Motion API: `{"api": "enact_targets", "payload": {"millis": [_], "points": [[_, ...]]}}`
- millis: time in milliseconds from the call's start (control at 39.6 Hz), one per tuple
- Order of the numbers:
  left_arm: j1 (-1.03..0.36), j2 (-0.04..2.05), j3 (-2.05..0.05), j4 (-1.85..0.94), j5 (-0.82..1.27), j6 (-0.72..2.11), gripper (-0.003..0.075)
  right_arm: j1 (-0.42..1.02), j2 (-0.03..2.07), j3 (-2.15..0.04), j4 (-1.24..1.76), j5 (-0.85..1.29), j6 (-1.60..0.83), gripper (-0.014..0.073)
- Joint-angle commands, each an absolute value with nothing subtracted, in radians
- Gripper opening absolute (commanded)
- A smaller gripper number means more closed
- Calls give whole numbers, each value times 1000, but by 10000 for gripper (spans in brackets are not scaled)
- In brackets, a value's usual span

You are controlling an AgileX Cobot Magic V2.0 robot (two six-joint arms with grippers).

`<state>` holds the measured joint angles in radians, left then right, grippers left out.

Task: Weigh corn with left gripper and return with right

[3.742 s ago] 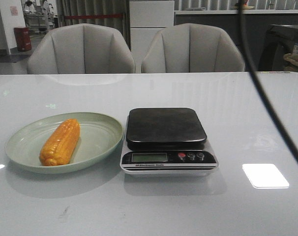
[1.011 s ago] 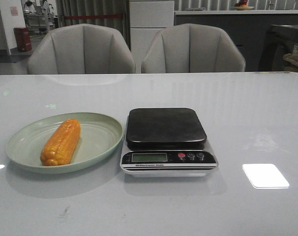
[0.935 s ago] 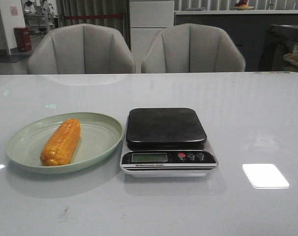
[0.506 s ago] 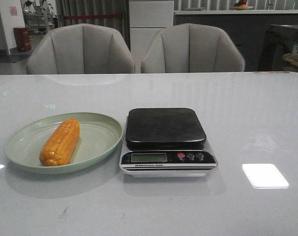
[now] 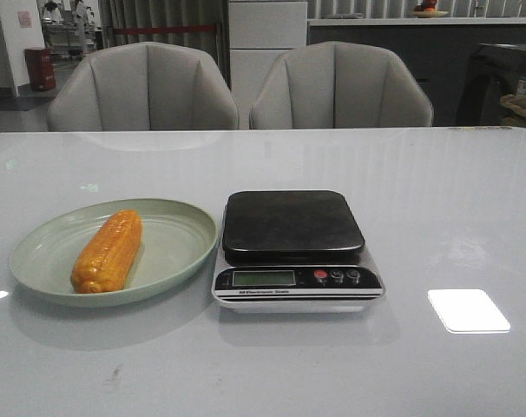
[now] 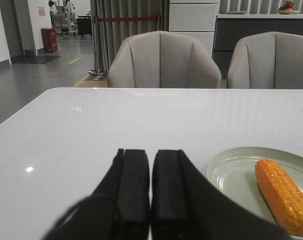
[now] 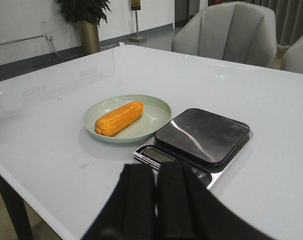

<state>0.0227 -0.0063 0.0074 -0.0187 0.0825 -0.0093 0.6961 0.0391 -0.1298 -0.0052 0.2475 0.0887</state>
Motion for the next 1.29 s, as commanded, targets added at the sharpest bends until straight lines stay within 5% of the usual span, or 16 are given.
{"api": "enact_targets", "payload": {"millis": [0,455,935,1264], "points": [[22,-28,38,-28,0,-15,124,691,49,-158,-16,170,82,158],[22,-28,38,-28,0,-15,124,683,49,-143,-16,162,82,158],[22,-28,38,-28,0,-15,125,149,49,-11,-16,11,82,158],[22,-28,38,-28,0,-15,124,85,47,36,-16,-78,82,158]]}}
